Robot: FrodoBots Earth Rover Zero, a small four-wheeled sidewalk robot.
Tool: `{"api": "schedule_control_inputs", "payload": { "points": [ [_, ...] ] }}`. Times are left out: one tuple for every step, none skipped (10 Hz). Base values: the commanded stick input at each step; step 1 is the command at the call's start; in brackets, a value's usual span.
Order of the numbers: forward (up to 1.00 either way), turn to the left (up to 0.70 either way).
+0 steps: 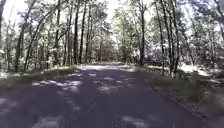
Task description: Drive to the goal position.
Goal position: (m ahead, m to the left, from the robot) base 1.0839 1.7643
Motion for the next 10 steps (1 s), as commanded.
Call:
{"api": "schedule_control_inputs", "payload": {
  "points": [
    [0.45,0.0],
    [0.45,0.0],
    [0.45,0.0],
    [0.45,0.0],
    [0.45,0.0],
    [0.45,-0.09],
    [0.45,-0.2],
    [0.45,-0.2],
    [0.45,-0.2],
    [0.45,-0.14]
  ]
}}
